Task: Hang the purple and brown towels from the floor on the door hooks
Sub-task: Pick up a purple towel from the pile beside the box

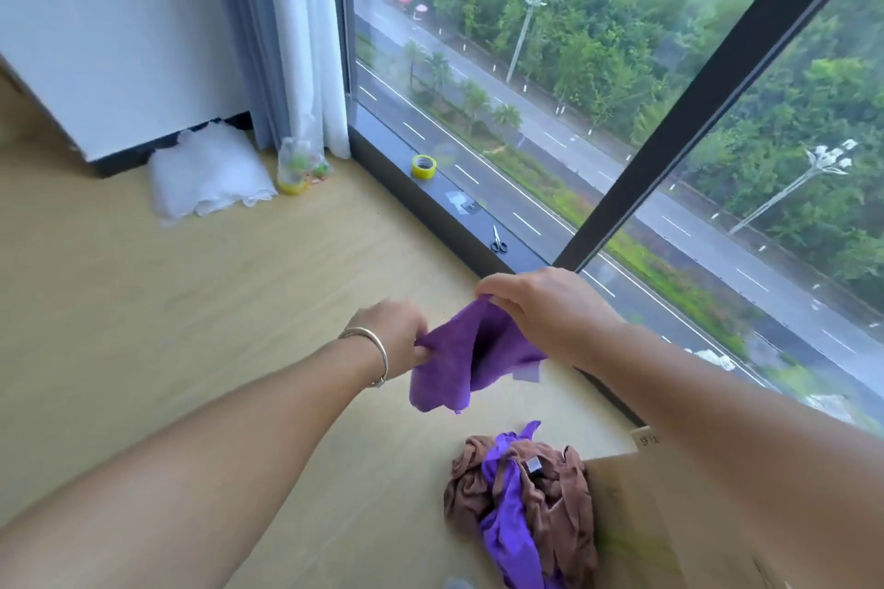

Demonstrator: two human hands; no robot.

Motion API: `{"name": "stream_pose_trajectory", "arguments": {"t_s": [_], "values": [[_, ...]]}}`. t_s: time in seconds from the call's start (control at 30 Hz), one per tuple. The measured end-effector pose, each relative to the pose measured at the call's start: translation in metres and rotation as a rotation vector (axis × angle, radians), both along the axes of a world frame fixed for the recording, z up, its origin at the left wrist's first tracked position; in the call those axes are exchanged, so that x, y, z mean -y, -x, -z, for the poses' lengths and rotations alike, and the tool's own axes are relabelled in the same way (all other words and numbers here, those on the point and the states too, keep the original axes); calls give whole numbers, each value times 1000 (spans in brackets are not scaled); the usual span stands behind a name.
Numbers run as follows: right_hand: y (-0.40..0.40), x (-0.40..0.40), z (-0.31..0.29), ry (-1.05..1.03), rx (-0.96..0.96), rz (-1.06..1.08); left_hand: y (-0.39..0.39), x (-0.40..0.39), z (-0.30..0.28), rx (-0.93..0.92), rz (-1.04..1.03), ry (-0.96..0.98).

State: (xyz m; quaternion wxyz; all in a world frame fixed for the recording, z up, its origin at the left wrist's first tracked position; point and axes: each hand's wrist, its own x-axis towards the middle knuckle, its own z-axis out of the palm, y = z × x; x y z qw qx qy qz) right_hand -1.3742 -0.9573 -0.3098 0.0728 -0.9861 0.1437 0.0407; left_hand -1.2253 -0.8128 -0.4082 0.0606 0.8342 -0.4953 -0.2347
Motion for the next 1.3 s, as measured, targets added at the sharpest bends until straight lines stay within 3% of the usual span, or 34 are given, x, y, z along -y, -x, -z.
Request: {"name": "stream_pose_trajectory", "arguments": {"t_s": [0.3,0.43,0.63,0.83,1.1,1.3], "values": [[-73,-34,2,111,-13,-375,-40,-116,-54,444,-451,-319],[-75,-59,18,93,-55,-448,-24,-157,-60,573,-553,-256],[-72,-79,62,78,-109,-439,10,-223,-36,517,-616,-142],[-74,-102,121,197,-361,-441,36,-271,15,413,-680,-203],[-85,-125,175,163,-336,-437,41,-318,64,266,-685,-360],[-126,-146,186,96,-225,-421,-2,-340,83,184,-827,-487]]}}
